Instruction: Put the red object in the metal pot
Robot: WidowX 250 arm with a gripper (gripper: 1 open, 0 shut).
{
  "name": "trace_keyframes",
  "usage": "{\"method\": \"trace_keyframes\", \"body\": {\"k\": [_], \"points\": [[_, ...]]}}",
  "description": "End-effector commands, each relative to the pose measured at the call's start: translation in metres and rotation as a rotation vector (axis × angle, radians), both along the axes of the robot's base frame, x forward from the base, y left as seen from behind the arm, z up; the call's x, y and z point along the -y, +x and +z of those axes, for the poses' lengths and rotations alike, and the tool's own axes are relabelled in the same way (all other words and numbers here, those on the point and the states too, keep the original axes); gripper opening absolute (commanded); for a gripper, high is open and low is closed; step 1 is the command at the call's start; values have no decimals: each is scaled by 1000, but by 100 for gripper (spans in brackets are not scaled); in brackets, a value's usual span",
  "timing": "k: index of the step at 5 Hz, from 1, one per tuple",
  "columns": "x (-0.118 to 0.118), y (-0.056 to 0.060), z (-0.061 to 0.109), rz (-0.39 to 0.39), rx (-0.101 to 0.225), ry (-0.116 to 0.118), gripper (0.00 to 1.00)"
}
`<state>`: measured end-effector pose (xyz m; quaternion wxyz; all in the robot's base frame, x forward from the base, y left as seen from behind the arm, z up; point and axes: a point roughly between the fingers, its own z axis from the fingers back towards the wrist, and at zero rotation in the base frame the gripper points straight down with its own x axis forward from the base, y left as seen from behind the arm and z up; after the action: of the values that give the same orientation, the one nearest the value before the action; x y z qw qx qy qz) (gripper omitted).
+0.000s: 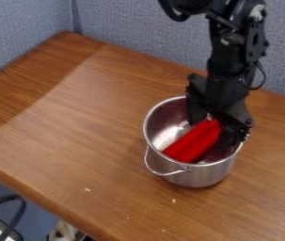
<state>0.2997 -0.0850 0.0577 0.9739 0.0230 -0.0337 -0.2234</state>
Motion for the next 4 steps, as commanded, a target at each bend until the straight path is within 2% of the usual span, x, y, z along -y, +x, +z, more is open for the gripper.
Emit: {"method": "trace_keyframes", "body": {"k": [1,2,4], "points": [[3,12,9,-78,37,1,100],[1,17,5,-137,30,2,100],[-11,31,-1,-145,29,-8,100]]}}
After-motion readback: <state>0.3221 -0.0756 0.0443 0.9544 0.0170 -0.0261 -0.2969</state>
